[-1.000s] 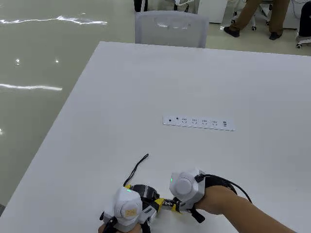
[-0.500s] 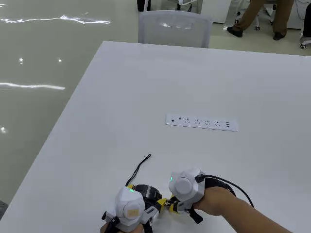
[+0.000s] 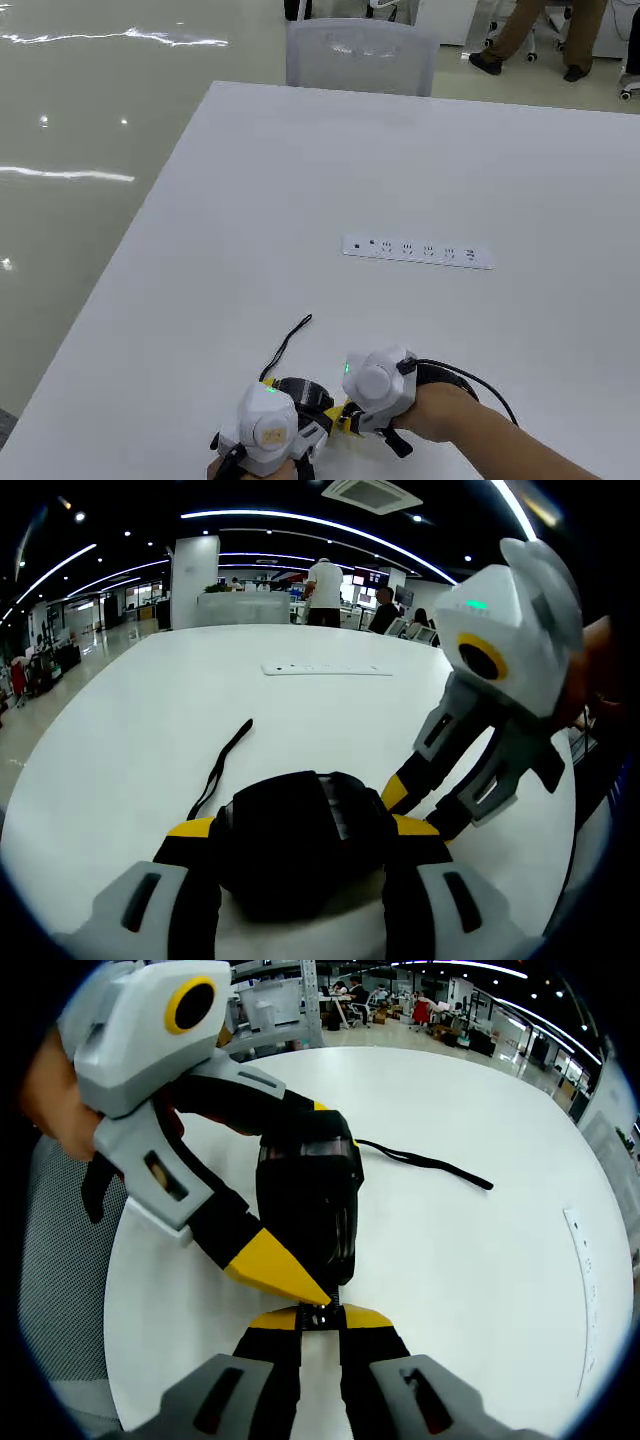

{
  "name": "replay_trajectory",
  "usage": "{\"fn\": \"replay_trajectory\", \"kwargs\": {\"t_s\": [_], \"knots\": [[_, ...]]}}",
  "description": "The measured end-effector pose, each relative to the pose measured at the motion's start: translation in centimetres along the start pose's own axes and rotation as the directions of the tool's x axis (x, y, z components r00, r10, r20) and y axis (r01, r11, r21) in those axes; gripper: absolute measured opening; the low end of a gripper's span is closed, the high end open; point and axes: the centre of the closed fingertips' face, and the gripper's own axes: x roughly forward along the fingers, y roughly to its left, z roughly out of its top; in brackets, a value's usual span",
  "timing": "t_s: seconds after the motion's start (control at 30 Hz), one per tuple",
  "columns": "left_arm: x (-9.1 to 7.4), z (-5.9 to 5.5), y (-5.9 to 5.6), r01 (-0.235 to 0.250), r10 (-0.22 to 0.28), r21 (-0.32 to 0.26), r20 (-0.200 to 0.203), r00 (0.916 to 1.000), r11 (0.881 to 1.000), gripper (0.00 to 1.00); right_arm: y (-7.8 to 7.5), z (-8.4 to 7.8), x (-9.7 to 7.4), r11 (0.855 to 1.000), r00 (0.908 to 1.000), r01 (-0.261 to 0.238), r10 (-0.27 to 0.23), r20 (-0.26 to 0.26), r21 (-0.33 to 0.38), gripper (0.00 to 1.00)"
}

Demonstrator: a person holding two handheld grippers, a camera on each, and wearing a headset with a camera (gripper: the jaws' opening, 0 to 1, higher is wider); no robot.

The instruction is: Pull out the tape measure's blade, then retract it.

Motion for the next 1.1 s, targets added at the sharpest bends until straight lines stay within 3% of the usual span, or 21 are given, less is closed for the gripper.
{"fn": "replay_trajectory", "kwargs": {"t_s": [0.37,0.4,0.43,0.5,0.7,1.03,1.1], "knots": [[-0.1,0.2,0.0,0.004,-0.004,-0.004,-0.001,1.0,1.0,0.62,-0.1,0.1,0.8,1.0,0.9969,0.011,-0.013,0.078,0.027,0.16],[-0.1,0.2,0.0,0.005,-0.005,-0.003,-0.001,1.0,1.0,0.62,0.0,0.0,0.9,1.0,0.9967,0.017,-0.019,0.079,0.015,0.17],[-0.2,0.2,-0.1,0.006,-0.006,-0.003,-0.001,1.0,1.0,0.62,-0.4,-0.2,0.6,0.998,0.9965,0.043,-0.04,0.073,-0.041,0.16],[-0.2,0.2,-0.1,0.007,-0.007,-0.002,-0.002,1.0,1.0,0.62,-0.2,-0.3,0.8,0.999,0.9953,0.045,-0.045,0.086,-0.002,0.17],[-0.2,0.2,-0.1,0.009,-0.009,-0.001,-0.001,1.0,1.0,0.62,-0.3,-0.3,1.4,0.998,0.9928,0.064,-0.062,0.103,-0.019,0.17],[-0.1,0.1,-0.1,0.011,-0.011,-0.002,-0.001,0.9999,1.0,0.62,-0.3,-0.7,0.8,0.998,0.9904,0.059,-0.062,0.124,0.028,0.16],[-0.1,0.0,-0.1,0.011,-0.011,-0.002,0.0,0.9999,1.0,0.62,-0.3,-1.0,0.7,0.997,0.9892,0.07,-0.064,0.132,-0.042,0.16]]}}
